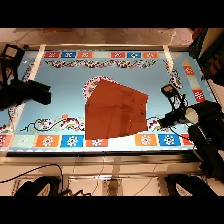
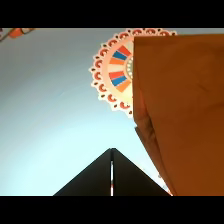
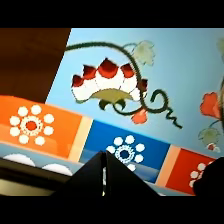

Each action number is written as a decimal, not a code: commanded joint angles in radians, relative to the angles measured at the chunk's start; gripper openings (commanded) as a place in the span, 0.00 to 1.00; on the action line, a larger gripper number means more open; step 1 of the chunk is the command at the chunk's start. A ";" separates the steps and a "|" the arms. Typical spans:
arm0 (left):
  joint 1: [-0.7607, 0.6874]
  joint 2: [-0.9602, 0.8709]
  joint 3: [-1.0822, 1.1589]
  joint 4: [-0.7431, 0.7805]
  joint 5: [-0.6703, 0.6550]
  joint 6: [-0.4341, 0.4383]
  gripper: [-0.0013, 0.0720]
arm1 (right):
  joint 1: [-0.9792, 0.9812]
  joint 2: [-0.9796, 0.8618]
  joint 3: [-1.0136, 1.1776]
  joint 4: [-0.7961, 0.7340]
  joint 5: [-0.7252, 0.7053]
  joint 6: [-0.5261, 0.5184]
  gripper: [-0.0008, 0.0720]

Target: Fold the clothes and pants, and hang the long-sleeved shirts on hangers.

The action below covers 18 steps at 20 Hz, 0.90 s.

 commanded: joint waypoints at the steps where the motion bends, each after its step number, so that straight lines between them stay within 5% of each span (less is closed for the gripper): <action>1: 0.001 -0.007 -0.001 0.017 -0.156 -0.012 0.03 | -0.170 -0.001 -0.159 0.440 -0.008 -0.344 0.03; 3: 0.000 -0.019 -0.003 0.015 -0.186 -0.019 0.16 | -0.298 -0.001 -0.222 0.695 -0.065 -0.456 0.04; 4: 0.000 -0.026 -0.009 0.015 -0.188 -0.027 0.44 | -0.351 -0.001 -0.243 0.740 -0.125 -0.443 0.04; 5: 0.000 -0.032 -0.018 0.014 -0.188 -0.039 0.60 | -0.400 -0.001 -0.262 0.743 -0.188 -0.406 0.04; 6: 0.000 -0.039 -0.031 0.012 -0.188 -0.046 0.64 | -0.433 -0.001 -0.278 0.732 -0.245 -0.372 0.08; 8: 0.000 -0.054 -0.065 0.011 -0.188 -0.046 0.64 | -0.471 -0.007 -0.310 0.723 -0.314 -0.332 0.49; 9: 0.000 -0.062 -0.082 0.011 -0.188 -0.046 0.64 | -0.472 -0.023 -0.322 0.723 -0.312 -0.328 0.55; 13: 0.000 -0.102 -0.134 0.000 -0.189 -0.046 0.64 | -0.471 -0.183 -0.341 0.764 -0.243 -0.333 0.58; 18: -0.001 -0.151 -0.138 0.000 -0.188 -0.045 0.64 | -0.471 -0.383 -0.340 0.992 -0.238 -0.436 0.62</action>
